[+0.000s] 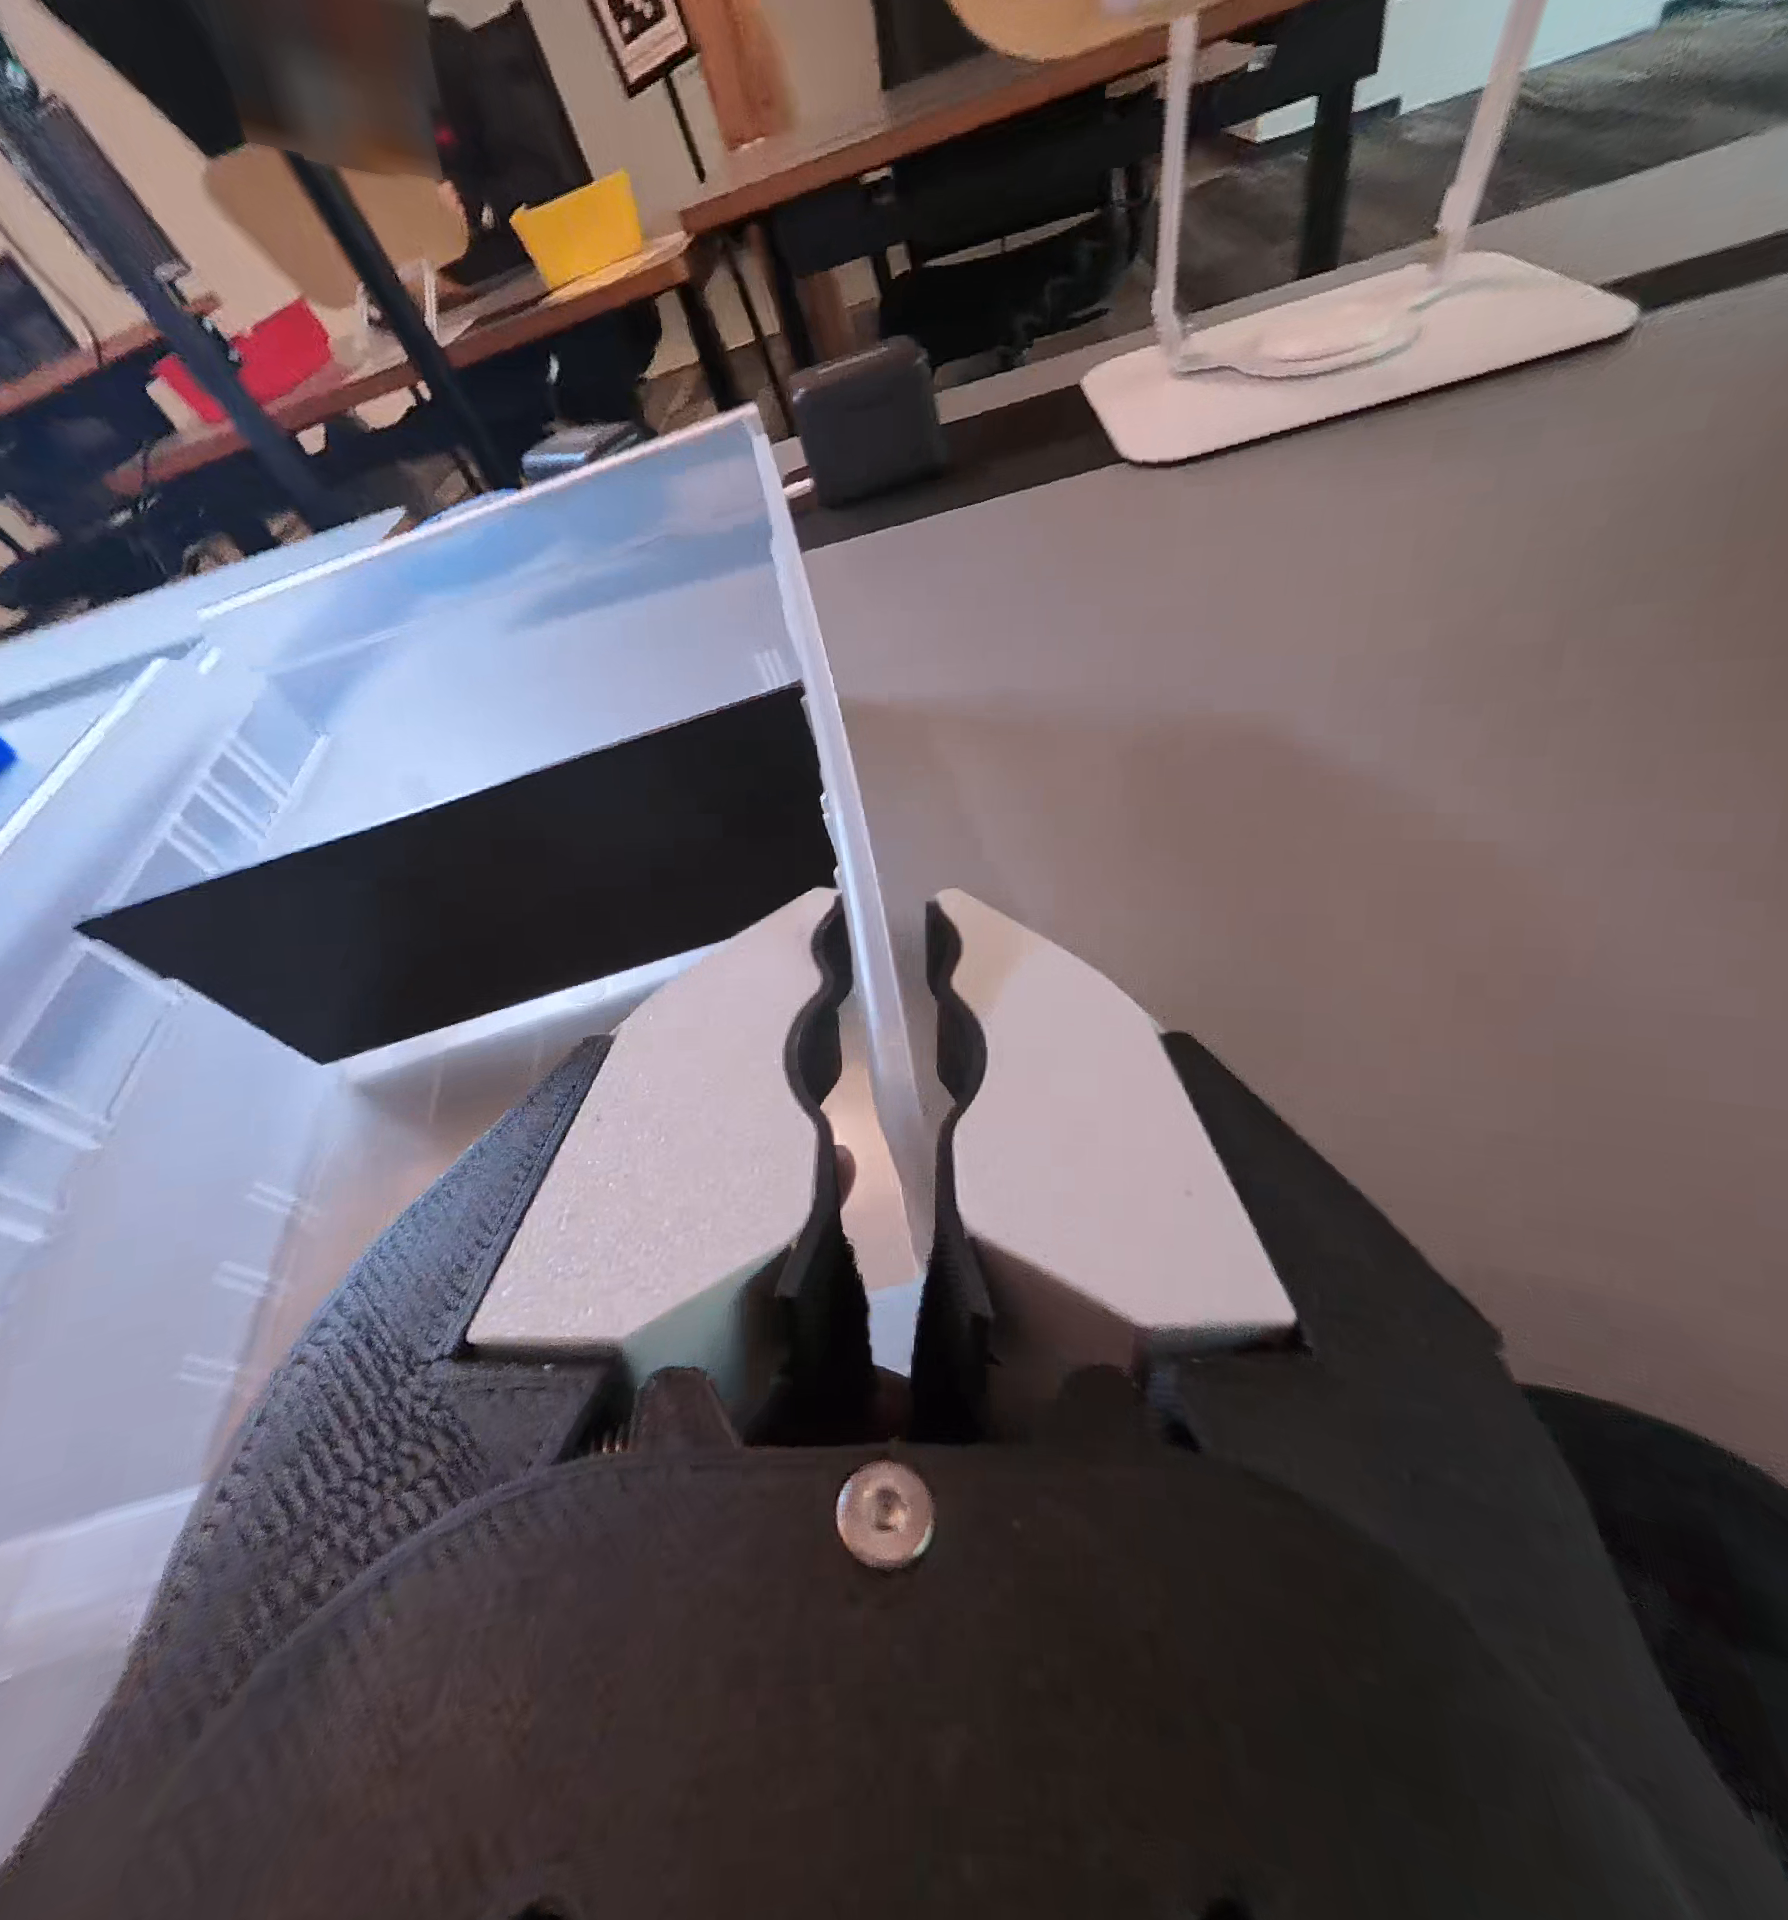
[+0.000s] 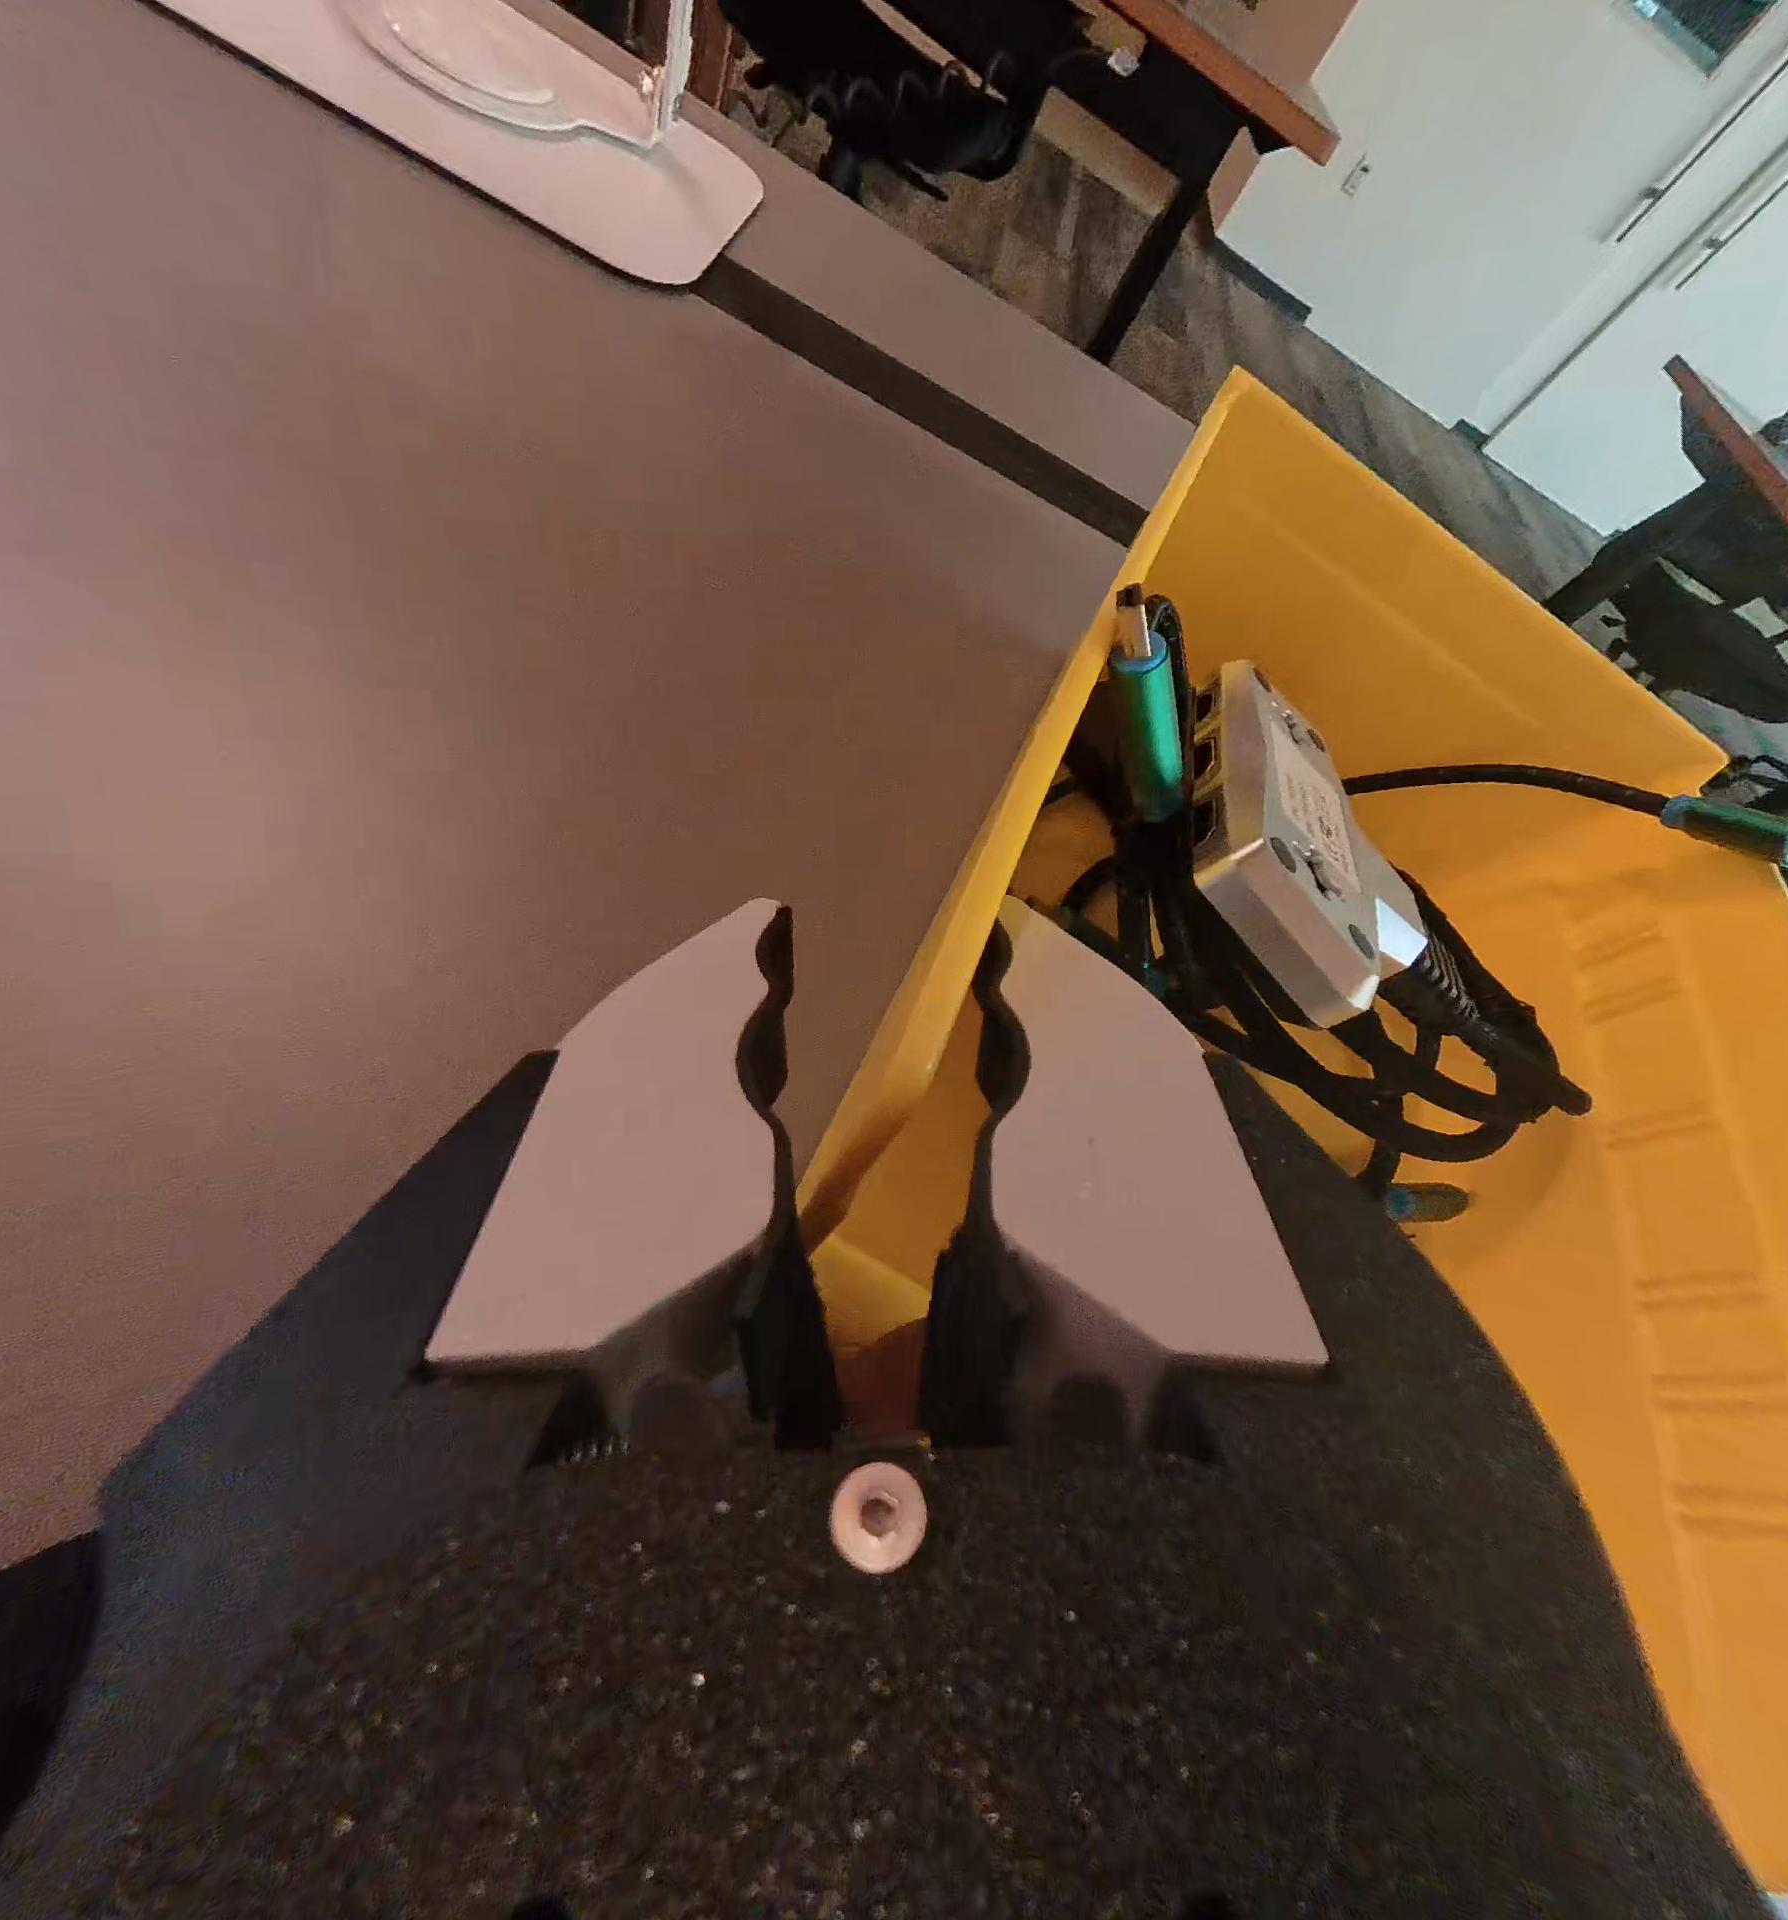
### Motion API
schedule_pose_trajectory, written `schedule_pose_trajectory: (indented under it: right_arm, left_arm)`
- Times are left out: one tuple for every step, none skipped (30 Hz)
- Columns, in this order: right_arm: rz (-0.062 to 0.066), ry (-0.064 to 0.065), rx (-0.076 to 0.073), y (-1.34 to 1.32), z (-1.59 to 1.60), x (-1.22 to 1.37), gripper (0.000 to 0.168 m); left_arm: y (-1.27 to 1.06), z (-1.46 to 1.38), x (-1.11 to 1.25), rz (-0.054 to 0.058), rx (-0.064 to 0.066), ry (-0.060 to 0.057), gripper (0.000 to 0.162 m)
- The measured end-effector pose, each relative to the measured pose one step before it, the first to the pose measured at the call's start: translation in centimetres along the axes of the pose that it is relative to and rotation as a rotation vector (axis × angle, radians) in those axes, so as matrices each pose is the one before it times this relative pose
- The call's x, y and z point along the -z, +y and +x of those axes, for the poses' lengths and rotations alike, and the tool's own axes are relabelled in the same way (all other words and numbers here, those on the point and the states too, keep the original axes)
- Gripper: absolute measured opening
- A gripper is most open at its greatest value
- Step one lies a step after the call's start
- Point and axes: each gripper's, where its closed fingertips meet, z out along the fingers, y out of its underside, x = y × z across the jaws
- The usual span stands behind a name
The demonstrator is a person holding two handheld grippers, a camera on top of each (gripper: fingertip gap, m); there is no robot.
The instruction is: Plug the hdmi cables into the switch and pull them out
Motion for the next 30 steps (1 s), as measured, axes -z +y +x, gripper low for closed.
schedule_pose_trajectory:
  right_arm:
    - [0.0125, -0.0228, -0.0054, -0.116, -0.264, 0.089, 0.034]
    - [0.0144, -0.0293, -0.0080, -0.190, -0.405, 0.094, 0.034]
    - [0.0122, -0.0298, -0.0015, -0.203, -0.486, 0.103, 0.034]
    - [0.0099, -0.0255, 0.0084, -0.384, -0.804, 0.104, 0.034]
    - [0.0086, -0.0242, 0.0175, -0.293, -0.658, -0.042, 0.035]
    - [0.0089, -0.0279, 0.0194, -0.274, -0.603, -0.020, 0.035]
    - [0.0105, -0.0328, 0.0165, -0.435, -0.929, -0.077, 0.036]
    - [0.0135, -0.0360, 0.0137, -0.519, -1.032, -0.100, 0.036]
    - [0.0157, -0.0388, 0.0160, -0.562, -1.122, -0.142, 0.037]
    - [0.0165, -0.0407, 0.0202, -0.540, -1.110, -0.142, 0.038]
    - [0.0188, -0.0438, 0.0283, -0.814, -1.579, -0.126, 0.041]
    - [0.0208, -0.0470, 0.0458, -0.610, -1.367, -0.207, 0.044]
    - [0.0239, -0.0550, 0.0679, -0.684, -1.585, -0.221, 0.049]
    - [0.0277, -0.0823, 0.0759, -0.774, -2.018, -0.255, 0.063]
    - [0.0345, -0.0908, 0.0566, -0.941, -2.208, -0.427, 0.079]
    - [0.0415, -0.0705, 0.0264, -1.011, -1.606, -0.184, 0.088]
    - [0.0606, -0.0428, 0.0017, -1.294, -0.966, 0.068, 0.088]
    - [0.0811, -0.0411, -0.0138, -1.430, -0.765, 0.203, 0.084]
    - [0.0851, -0.0265, -0.0212, -1.357, -0.404, 0.333, 0.083]
    - [0.0736, -0.0050, -0.0180, -1.108, 0.015, 0.469, 0.081]
    - [0.0627, 0.0178, -0.0140, -0.854, 0.465, 0.565, 0.078]
    - [0.0581, 0.0492, -0.0199, -0.721, 1.033, 0.685, 0.074]
    - [0.0599, 0.0664, -0.0265, -0.724, 1.381, 0.741, 0.070]
    - [0.0624, 0.0857, -0.0369, -0.781, 1.705, 0.793, 0.066]
    - [0.0603, 0.1142, -0.0463, -0.734, 2.158, 0.833, 0.064]
    - [0.0466, 0.1341, -0.0456, -0.492, 2.514, 0.844, 0.062]
    - [0.0227, 0.1411, -0.0344, -0.150, 2.621, 0.780, 0.062]
    - [-0.0018, 0.1402, -0.0194, 0.092, 2.688, 0.702, 0.064]
    - [-0.0194, 0.1212, 0.0064, 0.190, 2.378, 0.552, 0.067]
    - [-0.0196, 0.0879, 0.0436, 0.092, 1.810, 0.337, 0.073]
  left_arm:
    - [-0.077, 0.384, 0.095, 0.0095, -0.0278, 0.0077, 0.013]
    - [-0.137, 0.527, 0.084, 0.0112, -0.0265, 0.0219, 0.013]
    - [-0.174, 0.595, 0.075, 0.0116, -0.0221, 0.0322, 0.014]
    - [-0.178, 0.602, 0.059, 0.0127, -0.0201, 0.0330, 0.015]
    - [-0.191, 0.584, 0.057, 0.0128, -0.0209, 0.0304, 0.015]
    - [-0.198, 0.609, 0.054, 0.0145, -0.0246, 0.0309, 0.016]
    - [-0.234, 0.651, 0.040, 0.0159, -0.0264, 0.0291, 0.017]
    - [-0.239, 0.597, 0.006, 0.0138, -0.0272, 0.0217, 0.017]
    - [-0.253, 0.559, -0.047, 0.0096, -0.0280, 0.0137, 0.017]
    - [-0.268, 0.576, -0.135, 0.0062, -0.0232, 0.0123, 0.017]
    - [-0.345, 0.654, -0.189, 0.0048, -0.0153, 0.0150, 0.017]
    - [-0.431, 0.813, -0.216, 0.0075, -0.0166, 0.0235, 0.019]
    - [-0.528, 1.066, -0.248, 0.0145, -0.0255, 0.0370, 0.022]
    - [-0.531, 1.067, -0.252, 0.0162, -0.0408, 0.0331, 0.028]
    - [-0.608, 0.602, -0.192, 0.0268, -0.0340, -0.0014, 0.034]
    - [-0.698, -0.060, -0.063, 0.0362, -0.0197, -0.0442, 0.050]
    - [-0.671, -0.182, 0.104, 0.0379, -0.0194, -0.0408, 0.060]
    - [-0.764, -0.110, 0.276, 0.0517, -0.0121, -0.0212, 0.064]
    - [-0.833, -0.146, 0.389, 0.0652, 0.0033, -0.0120, 0.066]
    - [-0.701, -0.442, 0.447, 0.0612, 0.0241, -0.0210, 0.066]
    - [-0.532, -0.673, 0.430, 0.0478, 0.0375, -0.0282, 0.065]
    - [-0.497, -0.699, 0.404, 0.0435, 0.0445, -0.0237, 0.063]
    - [-0.519, -0.649, 0.350, 0.0453, 0.0491, -0.0189, 0.061]
    - [-0.521, -0.580, 0.291, 0.0450, 0.0503, -0.0157, 0.059]
    - [-0.415, -0.461, 0.228, 0.0347, 0.0451, -0.0112, 0.057]
    - [-0.233, -0.302, 0.132, 0.0189, 0.0347, -0.0042, 0.056]
    - [-0.156, -0.126, 0.077, 0.0118, 0.0230, 0.0018, 0.056]
    - [-0.136, 0.002, 0.049, 0.0109, 0.0132, 0.0049, 0.056]
    - [-0.113, 0.115, 0.032, 0.0066, 0.0070, 0.0053, 0.056]
    - [-0.087, 0.204, 0.018, 0.0038, 0.0032, 0.0082, 0.056]
